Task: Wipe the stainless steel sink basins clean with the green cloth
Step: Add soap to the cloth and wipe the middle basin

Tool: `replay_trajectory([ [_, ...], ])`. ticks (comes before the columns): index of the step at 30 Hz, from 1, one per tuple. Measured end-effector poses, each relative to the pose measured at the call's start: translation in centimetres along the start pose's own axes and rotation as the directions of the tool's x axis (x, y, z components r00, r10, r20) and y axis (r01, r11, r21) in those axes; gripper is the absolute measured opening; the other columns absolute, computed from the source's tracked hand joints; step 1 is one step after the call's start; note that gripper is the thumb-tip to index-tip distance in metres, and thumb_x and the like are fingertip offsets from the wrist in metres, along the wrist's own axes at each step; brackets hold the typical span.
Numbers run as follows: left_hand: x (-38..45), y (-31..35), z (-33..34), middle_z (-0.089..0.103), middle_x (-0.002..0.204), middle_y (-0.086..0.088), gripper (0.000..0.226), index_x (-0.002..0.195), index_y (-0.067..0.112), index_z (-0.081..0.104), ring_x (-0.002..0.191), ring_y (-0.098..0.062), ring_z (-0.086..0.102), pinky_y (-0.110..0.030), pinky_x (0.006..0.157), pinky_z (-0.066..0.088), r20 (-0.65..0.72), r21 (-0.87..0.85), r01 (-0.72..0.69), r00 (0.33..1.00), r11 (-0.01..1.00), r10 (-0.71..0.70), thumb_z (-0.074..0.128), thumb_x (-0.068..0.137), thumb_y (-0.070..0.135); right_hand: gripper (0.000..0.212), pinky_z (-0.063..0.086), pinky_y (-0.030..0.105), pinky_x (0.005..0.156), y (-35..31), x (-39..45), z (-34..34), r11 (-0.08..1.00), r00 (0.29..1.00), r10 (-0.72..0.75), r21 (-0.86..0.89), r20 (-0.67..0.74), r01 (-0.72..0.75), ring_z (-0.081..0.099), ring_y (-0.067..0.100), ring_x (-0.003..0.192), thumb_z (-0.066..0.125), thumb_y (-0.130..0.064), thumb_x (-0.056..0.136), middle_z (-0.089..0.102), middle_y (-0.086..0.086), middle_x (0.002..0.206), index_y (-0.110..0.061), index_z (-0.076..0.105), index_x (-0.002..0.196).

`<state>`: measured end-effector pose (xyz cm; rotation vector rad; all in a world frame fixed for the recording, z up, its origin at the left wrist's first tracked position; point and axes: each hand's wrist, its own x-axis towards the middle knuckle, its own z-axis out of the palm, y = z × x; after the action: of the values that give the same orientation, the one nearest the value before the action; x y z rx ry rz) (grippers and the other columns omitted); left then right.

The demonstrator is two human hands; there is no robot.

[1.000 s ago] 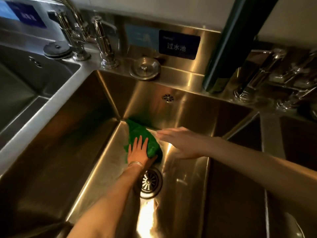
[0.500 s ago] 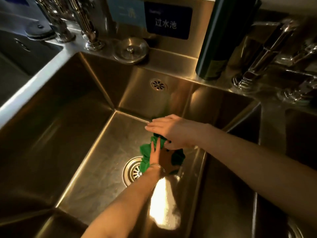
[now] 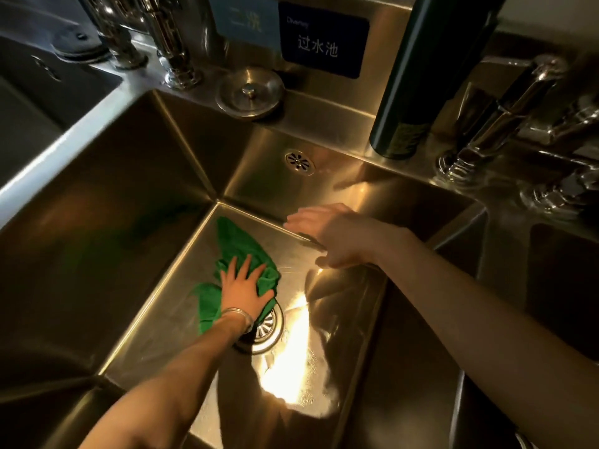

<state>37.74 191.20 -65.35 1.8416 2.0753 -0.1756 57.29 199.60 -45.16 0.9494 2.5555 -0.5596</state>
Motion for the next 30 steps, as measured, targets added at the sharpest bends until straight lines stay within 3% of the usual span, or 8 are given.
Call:
replay_trajectory([
  [3, 0.1, 4.9, -1.6, 0.038, 0.146, -0.013, 0.069, 0.133, 0.023, 0.049, 0.135, -0.041, 0.028, -0.059, 0.107, 0.026, -0.087, 0.082, -0.348, 0.931, 0.934, 0.354, 0.066, 0.073, 0.053, 0.082, 0.008, 0.037, 0.115, -0.6, 0.8, 1.0, 0.993, 0.998, -0.036, -0.109, 0.047, 0.041, 0.011, 0.012, 0.143, 0.062, -0.038, 0.085, 0.014, -0.007, 0.157, -0.029, 0.012, 0.149],
  [5, -0.5, 7.4, -1.3, 0.062, 0.115, -0.019, 0.081, 0.113, 0.011, 0.062, 0.105, -0.042, 0.059, -0.058, 0.075, 0.053, -0.243, 0.044, -0.510, 0.829, 0.859, 0.505, 0.082, 0.046, 0.052, 0.087, 0.003, 0.040, 0.116, -1.0, 0.8, 1.1, 0.990, 0.997, -0.058, -0.127, 0.050, 0.064, 0.010, 0.012, 0.143, 0.063, -0.046, 0.082, 0.014, -0.007, 0.156, -0.029, 0.011, 0.149],
  [9, 0.3, 6.4, 0.5, 0.052, 0.129, -0.003, 0.068, 0.124, 0.027, 0.051, 0.122, -0.034, 0.040, -0.064, 0.091, 0.042, -0.055, 0.089, -0.581, 0.808, 0.809, 0.586, 0.060, 0.065, 0.059, 0.082, -0.004, 0.038, 0.116, -1.8, -1.8, 0.5, 0.973, 0.988, -0.107, -0.192, 0.109, 0.127, 0.005, 0.012, 0.144, 0.052, -0.058, 0.085, 0.012, -0.007, 0.156, -0.026, 0.011, 0.149],
  [11, 1.2, 3.8, 0.4, 0.045, 0.140, 0.000, 0.066, 0.130, 0.032, 0.051, 0.135, -0.034, 0.031, -0.062, 0.104, 0.030, 0.095, 0.193, -0.474, 0.881, 0.859, 0.464, 0.053, 0.071, 0.061, 0.076, -0.007, 0.036, 0.115, -2.3, -3.7, 0.2, 0.964, 0.982, -0.126, -0.217, 0.140, 0.155, 0.001, 0.011, 0.144, 0.044, -0.058, 0.089, 0.010, -0.007, 0.157, -0.026, 0.010, 0.149],
  [14, 0.9, -1.2, -0.7, 0.018, 0.155, 0.003, 0.068, 0.142, 0.034, 0.033, 0.143, -0.028, 0.012, -0.048, 0.114, 0.013, 0.005, 0.176, -0.205, 0.978, 0.963, 0.207, 0.054, 0.080, 0.056, 0.072, -0.012, 0.032, 0.111, -3.3, -5.7, 0.5, 0.967, 0.978, -0.151, -0.185, 0.145, 0.177, -0.001, 0.009, 0.145, 0.040, -0.057, 0.091, 0.008, -0.007, 0.158, -0.027, 0.009, 0.149],
  [18, -1.3, -6.1, -1.5, 0.004, 0.157, 0.003, 0.072, 0.146, 0.034, 0.019, 0.143, -0.031, 0.004, -0.048, 0.114, 0.013, 0.104, 0.101, 0.048, 0.993, 0.994, -0.058, 0.051, 0.085, 0.054, 0.070, -0.009, 0.038, 0.115, -5.6, -6.0, 2.0, 0.974, 0.982, -0.159, -0.144, 0.099, 0.172, -0.003, 0.012, 0.145, 0.039, -0.056, 0.092, 0.008, -0.006, 0.158, -0.028, 0.010, 0.149],
  [25, -9.4, -9.9, -0.7, -0.016, 0.156, -0.002, 0.081, 0.147, 0.035, 0.002, 0.142, -0.037, -0.002, -0.049, 0.113, 0.020, 0.282, 0.168, 0.254, 0.914, 0.953, -0.293, 0.052, 0.086, 0.053, 0.071, -0.008, 0.042, 0.115, -10.8, -8.2, 4.5, 0.980, 0.980, -0.178, -0.078, 0.091, 0.185, -0.002, 0.020, 0.146, 0.041, -0.053, 0.093, 0.002, -0.001, 0.159, -0.024, 0.009, 0.149],
  [30, -11.3, -7.9, -2.6, -0.026, 0.152, -0.009, 0.091, 0.146, 0.036, -0.006, 0.140, -0.044, -0.003, -0.052, 0.112, 0.021, 0.582, 0.217, 0.305, 0.722, 0.927, -0.374, 0.061, 0.084, 0.043, 0.071, -0.004, 0.046, 0.115, -14.4, -8.9, 6.0, 0.994, 0.992, -0.111, 0.004, 0.065, 0.111, -0.002, 0.021, 0.146, 0.041, -0.053, 0.093, 0.002, 0.001, 0.159, -0.022, 0.011, 0.149],
])
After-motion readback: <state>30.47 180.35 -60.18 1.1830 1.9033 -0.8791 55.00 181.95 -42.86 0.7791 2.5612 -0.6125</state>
